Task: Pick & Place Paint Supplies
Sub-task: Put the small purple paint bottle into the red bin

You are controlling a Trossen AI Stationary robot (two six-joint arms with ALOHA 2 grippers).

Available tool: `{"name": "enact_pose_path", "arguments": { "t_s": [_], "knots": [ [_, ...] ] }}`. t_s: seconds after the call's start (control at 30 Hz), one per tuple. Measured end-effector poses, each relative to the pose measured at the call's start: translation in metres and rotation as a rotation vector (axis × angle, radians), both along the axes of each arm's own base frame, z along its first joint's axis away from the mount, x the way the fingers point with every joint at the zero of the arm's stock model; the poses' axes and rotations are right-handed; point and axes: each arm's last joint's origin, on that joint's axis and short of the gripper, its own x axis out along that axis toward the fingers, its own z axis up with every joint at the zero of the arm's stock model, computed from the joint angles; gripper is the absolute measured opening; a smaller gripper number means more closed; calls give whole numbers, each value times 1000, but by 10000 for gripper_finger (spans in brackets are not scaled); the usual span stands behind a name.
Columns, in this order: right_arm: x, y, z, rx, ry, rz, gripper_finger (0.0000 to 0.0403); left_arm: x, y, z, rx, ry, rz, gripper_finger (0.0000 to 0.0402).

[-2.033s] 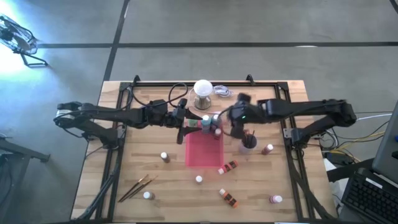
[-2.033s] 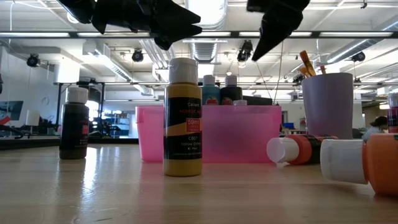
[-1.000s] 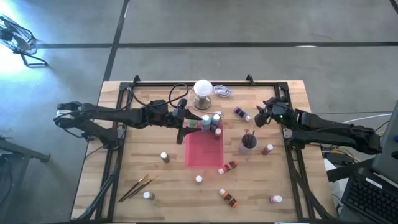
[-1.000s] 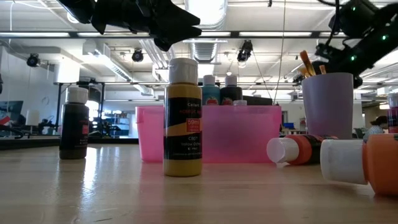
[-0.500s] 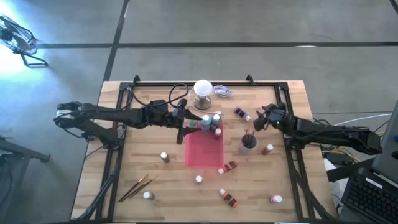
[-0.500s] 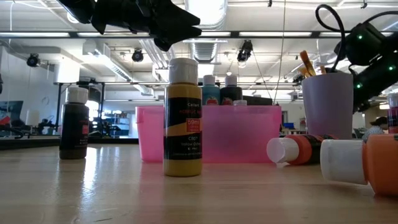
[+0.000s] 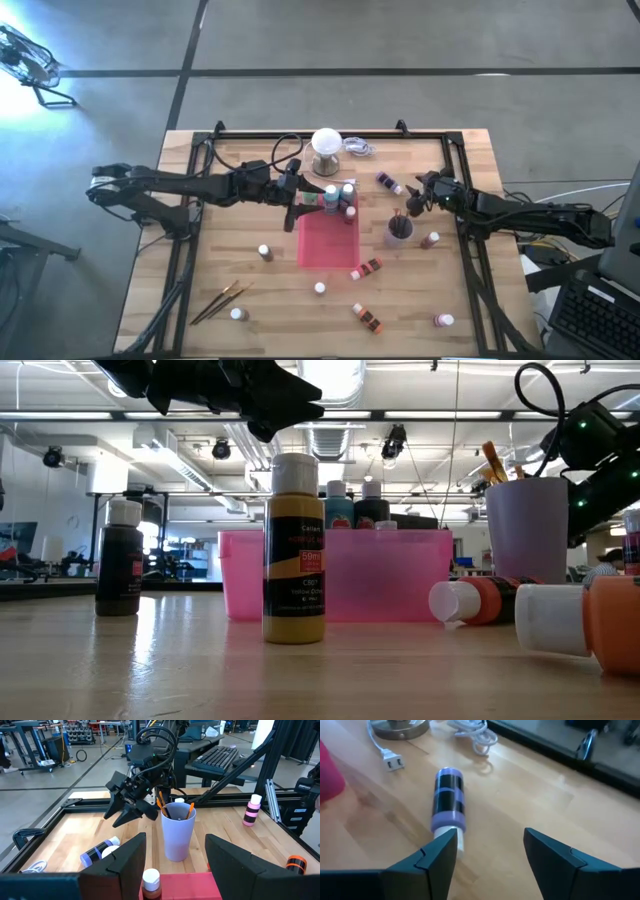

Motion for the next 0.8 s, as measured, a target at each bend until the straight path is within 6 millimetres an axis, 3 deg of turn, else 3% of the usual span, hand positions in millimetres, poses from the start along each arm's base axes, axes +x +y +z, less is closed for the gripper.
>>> {"name": "enact_pose_path", "arguments": {
  "t_s": [0.33,0.8],
  "knots": [
    [1,-6,9,64,-54,-5,242,0,0,0,0,0,0,209],
    [-1,-12,12,149,-100,73,220,0,0,0,0,0,0,209]
  ]
}}
